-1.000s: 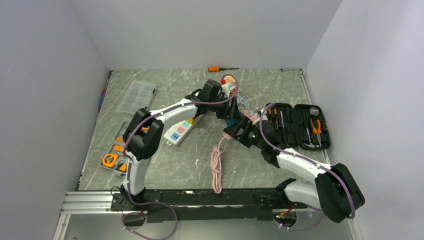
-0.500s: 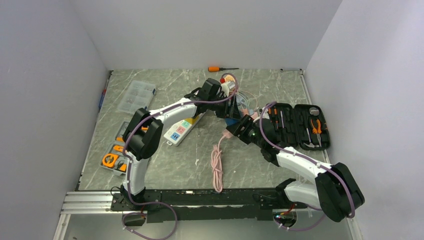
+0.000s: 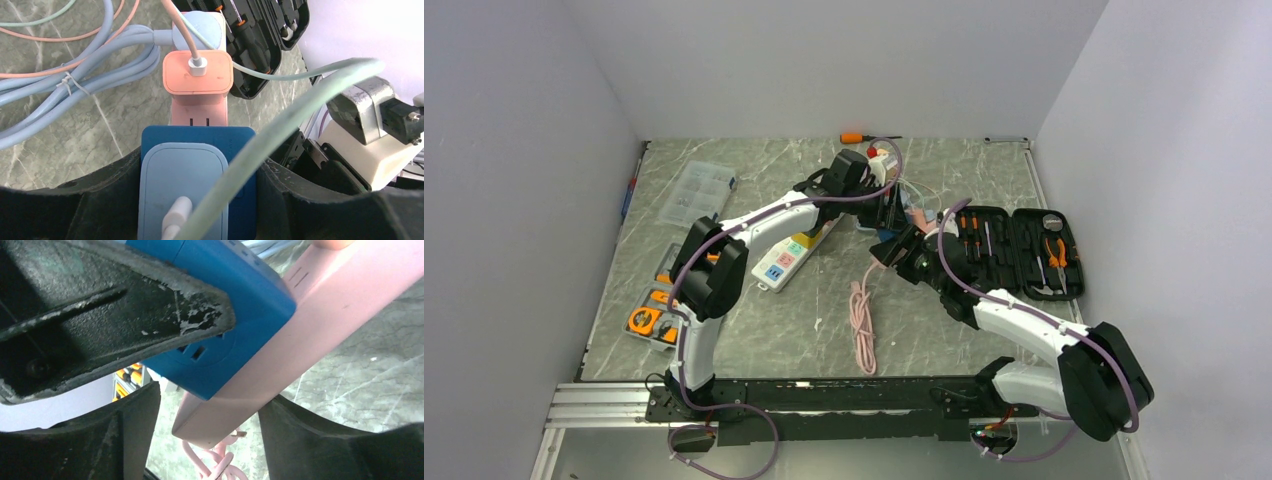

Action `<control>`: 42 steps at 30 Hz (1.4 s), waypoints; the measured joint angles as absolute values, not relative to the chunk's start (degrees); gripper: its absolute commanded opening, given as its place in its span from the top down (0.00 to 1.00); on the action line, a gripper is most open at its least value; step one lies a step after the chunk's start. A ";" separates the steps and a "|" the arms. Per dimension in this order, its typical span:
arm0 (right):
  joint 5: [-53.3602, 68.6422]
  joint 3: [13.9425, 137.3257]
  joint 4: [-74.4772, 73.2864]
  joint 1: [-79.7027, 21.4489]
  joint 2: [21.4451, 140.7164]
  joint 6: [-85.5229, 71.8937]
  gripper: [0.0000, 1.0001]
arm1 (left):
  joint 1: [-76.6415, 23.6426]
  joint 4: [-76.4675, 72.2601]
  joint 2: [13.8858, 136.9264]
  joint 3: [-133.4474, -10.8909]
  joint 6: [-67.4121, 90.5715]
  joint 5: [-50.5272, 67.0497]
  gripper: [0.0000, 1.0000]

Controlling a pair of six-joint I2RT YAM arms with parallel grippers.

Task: Pull the plug off the socket
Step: Remove the plug from the socket.

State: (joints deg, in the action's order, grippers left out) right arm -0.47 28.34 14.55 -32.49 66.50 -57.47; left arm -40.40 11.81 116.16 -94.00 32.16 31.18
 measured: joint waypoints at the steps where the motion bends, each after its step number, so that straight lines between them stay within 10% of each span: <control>1: -0.97 28.34 14.24 -32.49 66.54 -57.60 0.36 | -40.42 11.77 116.16 -94.00 32.16 31.16 0.75; 20: -3.55 25.08 9.67 -31.20 59.59 -63.59 1.00 | -39.97 9.98 112.18 -90.83 34.13 30.06 0.89; 42: -2.61 24.58 10.37 -31.48 60.42 -62.59 1.00 | -39.07 2.39 109.58 -84.42 32.99 33.58 0.95</control>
State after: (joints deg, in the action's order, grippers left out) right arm -2.61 24.58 10.37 -31.48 60.42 -62.59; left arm -39.07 2.39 109.58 -84.42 32.99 33.58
